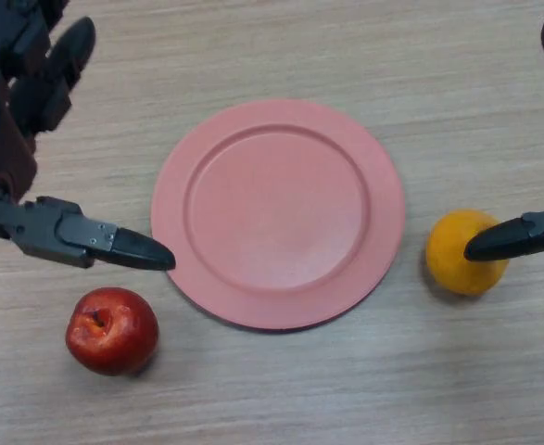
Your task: Pick up the red apple and place it on the plate
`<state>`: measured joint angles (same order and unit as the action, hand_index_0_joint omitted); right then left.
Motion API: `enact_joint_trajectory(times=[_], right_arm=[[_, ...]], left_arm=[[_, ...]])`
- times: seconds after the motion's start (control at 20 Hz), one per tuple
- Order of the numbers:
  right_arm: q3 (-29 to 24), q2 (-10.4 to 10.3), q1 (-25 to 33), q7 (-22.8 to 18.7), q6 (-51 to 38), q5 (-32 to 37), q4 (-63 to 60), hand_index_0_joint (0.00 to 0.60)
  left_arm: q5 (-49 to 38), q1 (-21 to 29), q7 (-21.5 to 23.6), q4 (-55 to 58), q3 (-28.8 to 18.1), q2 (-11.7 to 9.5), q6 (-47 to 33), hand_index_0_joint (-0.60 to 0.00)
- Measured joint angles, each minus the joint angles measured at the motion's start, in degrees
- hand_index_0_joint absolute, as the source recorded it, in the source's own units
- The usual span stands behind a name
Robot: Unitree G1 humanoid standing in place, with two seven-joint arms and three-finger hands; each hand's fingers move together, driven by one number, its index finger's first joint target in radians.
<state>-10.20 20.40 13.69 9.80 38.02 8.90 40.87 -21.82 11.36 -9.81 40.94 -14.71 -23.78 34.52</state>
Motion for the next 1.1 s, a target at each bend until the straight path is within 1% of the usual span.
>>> enact_joint_trajectory(times=[0.15, 0.25, 0.55, 0.7, 0.75, 0.85, 0.9, 0.95, 1.0, 1.05, 1.1], right_arm=[[0.1, -0.2, -1.6, 0.0, -0.2, 0.0, -0.8, 0.0], [0.5, -0.6, -1.9, 0.0, -0.2, -0.1, -1.3, 0.0], [1.0, -0.7, -1.7, 0.0, -0.2, -0.2, -0.3, 0.0], [0.9, -0.9, -1.7, 0.0, -0.2, -0.2, 0.1, 0.0], [0.9, -1.0, -1.8, 0.0, -0.2, -0.2, 0.1, 0.0], [1.1, -1.0, -1.7, 0.0, -0.2, -0.2, -0.2, 0.0], [1.6, -1.0, -1.4, 0.0, -0.2, -0.2, -0.9, 0.0], [2.8, -1.0, -1.0, -0.1, -0.2, -1.4, -2.4, 0.0], [3.8, -1.2, -0.7, -0.1, -0.2, -2.5, -3.0, 0.0], [4.7, -1.2, -0.2, -0.1, -0.2, -2.4, -3.5, 0.0], [4.8, -1.3, 0.2, 0.2, -0.2, -2.4, -3.5, 0.0]], left_arm=[[0.1, -1.6, -0.2, -0.6, 0.0, 0.7, 0.0, 0.0], [0.0, -1.7, -0.4, -1.0, -0.1, 1.0, 0.2, 0.0], [0.2, -2.3, -0.6, -2.8, -0.1, 1.0, 0.2, 0.0], [1.6, -3.6, -2.4, -2.7, -0.2, 1.1, 0.1, 0.0], [3.6, -4.0, -3.6, -2.4, -0.4, 1.4, 0.1, 0.0], [3.6, -5.9, -3.6, 0.1, -1.9, 3.2, -0.3, 0.0], [5.2, -7.7, -3.7, 0.9, -2.1, 4.0, -2.7, 0.0], [6.7, -10.4, -4.0, 1.0, -2.4, 5.7, -7.7, 0.0], [8.9, -12.4, -6.0, 0.4, -2.9, 6.6, -12.0, 0.0], [10.2, -14.3, -9.4, -1.6, -5.4, 7.5, -17.7, 0.0], [11.1, -15.7, -10.8, -3.7, -7.3, 8.3, -22.7, 0.0]])
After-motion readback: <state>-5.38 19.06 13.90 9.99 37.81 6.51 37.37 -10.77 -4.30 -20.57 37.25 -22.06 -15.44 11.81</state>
